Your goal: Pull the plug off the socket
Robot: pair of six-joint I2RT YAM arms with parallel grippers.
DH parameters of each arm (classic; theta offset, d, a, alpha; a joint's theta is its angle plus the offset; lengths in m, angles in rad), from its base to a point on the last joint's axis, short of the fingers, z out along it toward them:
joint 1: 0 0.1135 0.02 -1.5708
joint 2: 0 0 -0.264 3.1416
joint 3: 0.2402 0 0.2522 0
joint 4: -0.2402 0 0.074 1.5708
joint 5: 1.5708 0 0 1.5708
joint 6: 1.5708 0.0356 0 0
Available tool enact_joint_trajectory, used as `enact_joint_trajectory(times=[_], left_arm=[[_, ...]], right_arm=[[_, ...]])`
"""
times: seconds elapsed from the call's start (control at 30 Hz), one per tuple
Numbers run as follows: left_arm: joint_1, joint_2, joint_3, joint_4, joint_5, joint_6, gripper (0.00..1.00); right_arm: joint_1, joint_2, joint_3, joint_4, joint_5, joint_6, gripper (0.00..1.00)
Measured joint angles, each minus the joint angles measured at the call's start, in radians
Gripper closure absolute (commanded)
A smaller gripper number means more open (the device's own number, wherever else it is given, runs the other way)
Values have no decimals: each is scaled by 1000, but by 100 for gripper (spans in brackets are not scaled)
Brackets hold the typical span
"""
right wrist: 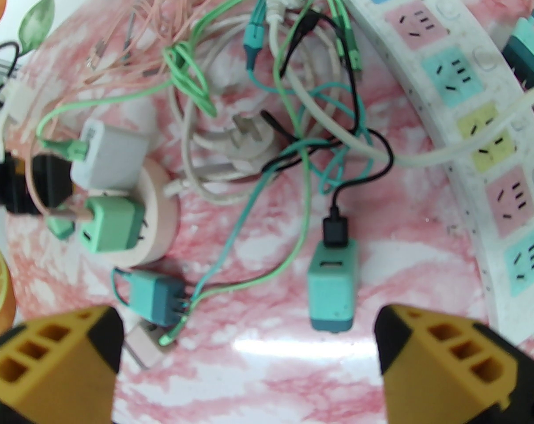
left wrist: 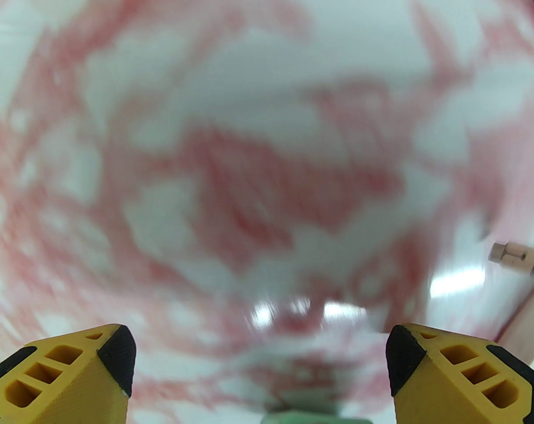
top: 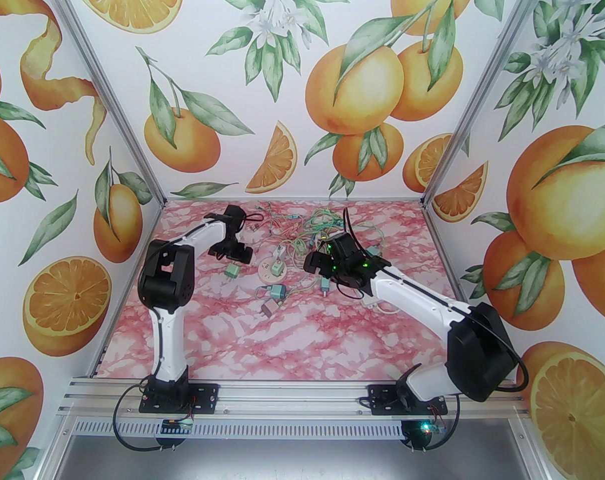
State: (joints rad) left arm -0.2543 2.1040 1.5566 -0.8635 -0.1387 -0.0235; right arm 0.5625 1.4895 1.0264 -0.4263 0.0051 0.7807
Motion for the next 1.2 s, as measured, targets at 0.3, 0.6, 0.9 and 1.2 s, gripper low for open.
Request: enact_joint_trajectory(times=[0.3, 0.6, 0.9, 1.2], left_arm=[[-10, -169, -87, -8, 28, -42, 2], [-6, -406, -172, 100, 227, -181, 31], [-21, -363, -373, 318, 423, -344, 69], [-28, -263, -410, 443, 465, -397, 69]], right_arm=[[7, 1, 0, 11, -8, 0, 0], [69, 13, 18, 0, -3, -16, 1], [150, 102, 119, -28, 23, -37, 9], [217, 248, 247, -60, 41, -37, 13]])
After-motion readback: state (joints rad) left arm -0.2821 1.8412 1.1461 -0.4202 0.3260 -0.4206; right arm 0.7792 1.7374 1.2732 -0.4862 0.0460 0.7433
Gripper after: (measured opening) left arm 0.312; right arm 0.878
